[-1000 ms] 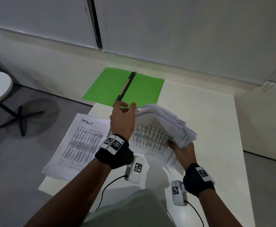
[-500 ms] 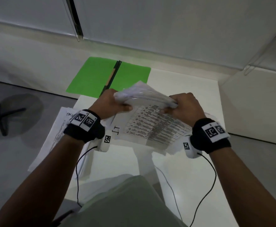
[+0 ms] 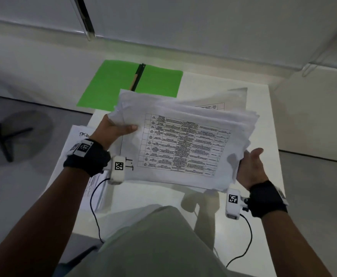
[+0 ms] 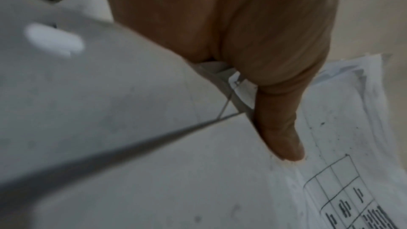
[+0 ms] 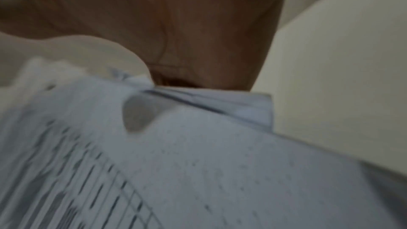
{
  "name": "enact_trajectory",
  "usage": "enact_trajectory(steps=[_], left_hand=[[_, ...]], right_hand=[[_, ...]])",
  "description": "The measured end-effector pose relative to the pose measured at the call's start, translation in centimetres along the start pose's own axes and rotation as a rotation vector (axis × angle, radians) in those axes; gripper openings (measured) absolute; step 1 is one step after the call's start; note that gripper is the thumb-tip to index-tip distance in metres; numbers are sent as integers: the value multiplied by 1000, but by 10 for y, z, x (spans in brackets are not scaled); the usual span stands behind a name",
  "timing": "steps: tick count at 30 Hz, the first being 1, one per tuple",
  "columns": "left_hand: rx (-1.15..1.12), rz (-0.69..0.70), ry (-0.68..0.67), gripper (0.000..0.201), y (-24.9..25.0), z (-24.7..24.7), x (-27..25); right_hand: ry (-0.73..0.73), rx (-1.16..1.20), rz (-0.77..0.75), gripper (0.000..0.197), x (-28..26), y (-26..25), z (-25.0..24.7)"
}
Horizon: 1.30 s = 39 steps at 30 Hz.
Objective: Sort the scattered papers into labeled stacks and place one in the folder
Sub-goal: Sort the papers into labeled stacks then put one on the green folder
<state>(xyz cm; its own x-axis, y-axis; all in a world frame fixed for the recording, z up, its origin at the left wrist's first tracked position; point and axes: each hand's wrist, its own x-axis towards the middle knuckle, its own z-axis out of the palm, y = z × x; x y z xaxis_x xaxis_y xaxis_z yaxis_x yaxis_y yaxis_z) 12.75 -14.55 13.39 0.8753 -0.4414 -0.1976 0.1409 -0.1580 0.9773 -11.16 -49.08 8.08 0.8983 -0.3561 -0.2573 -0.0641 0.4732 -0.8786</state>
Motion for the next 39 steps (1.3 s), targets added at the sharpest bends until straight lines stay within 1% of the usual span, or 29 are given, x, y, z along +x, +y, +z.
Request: enact_trajectory(steps=[1,2,3,4,5,7,8,10,12,14,16,17,19,21,24,26,29,32,35,37,38,39], left_hand=[[-1,-15,-11,43,1,3,2],[-2,-19,-23,43,2,6,3],[3,-22,-31,43,3,9,3],[6,-18,-30,41,4,12,4],[4,-10,-20,40,5,16,5],[-17,9,23,37,9,24,4],[-41,23,51,34,11,28,3],[-104,40,122,25,11,37,0],[-166,19,191,25,-2,46,-3],[-160,-32,209,26,-27,53,-10],[-76,-92,175,29,-59,57,-16],[-23,-121,140,31,-73,58,-19],[14,-184,97,34,-85,63,-24],[-5,-217,131,34,-88,65,-25],[-102,-255,230,33,-85,61,-20],[-160,-235,237,30,-81,58,-18],[-192,-195,183,31,-76,55,-17],[-211,-123,118,43,-75,52,-15],[-245,-84,152,45,-66,47,-8],[-245,-27,129,42,-60,41,-4],[-256,-20,129,45,-57,39,-3],[-266,-41,146,51,-57,38,-1]], right_hand=[[99,-321,-196,87,-2,-8,10],[60,-547,-302,75,-2,-8,25],[88,-541,-172,69,-5,-14,38],[122,-446,-106,62,0,-21,43],[179,-394,-125,53,3,-25,48],[240,-393,-213,34,3,-34,58],[248,-400,-254,30,2,-36,62],[217,-387,-324,32,-3,-36,70],[236,-373,-343,31,-7,-25,70],[280,-411,-286,25,-8,-1,65],[303,-470,-160,20,-8,33,54],[296,-492,-106,24,-9,49,49],[264,-526,-50,35,-11,70,41],[256,-523,-51,42,-10,77,36],[321,-502,-75,31,-7,71,33],[342,-501,-101,25,-2,65,31],[361,-463,-103,19,4,61,23],[386,-392,-107,16,4,56,18],[355,-356,-187,21,0,37,26],[320,-353,-260,25,-2,24,29],[310,-348,-287,25,-4,20,31],[311,-353,-306,25,-5,19,31]])
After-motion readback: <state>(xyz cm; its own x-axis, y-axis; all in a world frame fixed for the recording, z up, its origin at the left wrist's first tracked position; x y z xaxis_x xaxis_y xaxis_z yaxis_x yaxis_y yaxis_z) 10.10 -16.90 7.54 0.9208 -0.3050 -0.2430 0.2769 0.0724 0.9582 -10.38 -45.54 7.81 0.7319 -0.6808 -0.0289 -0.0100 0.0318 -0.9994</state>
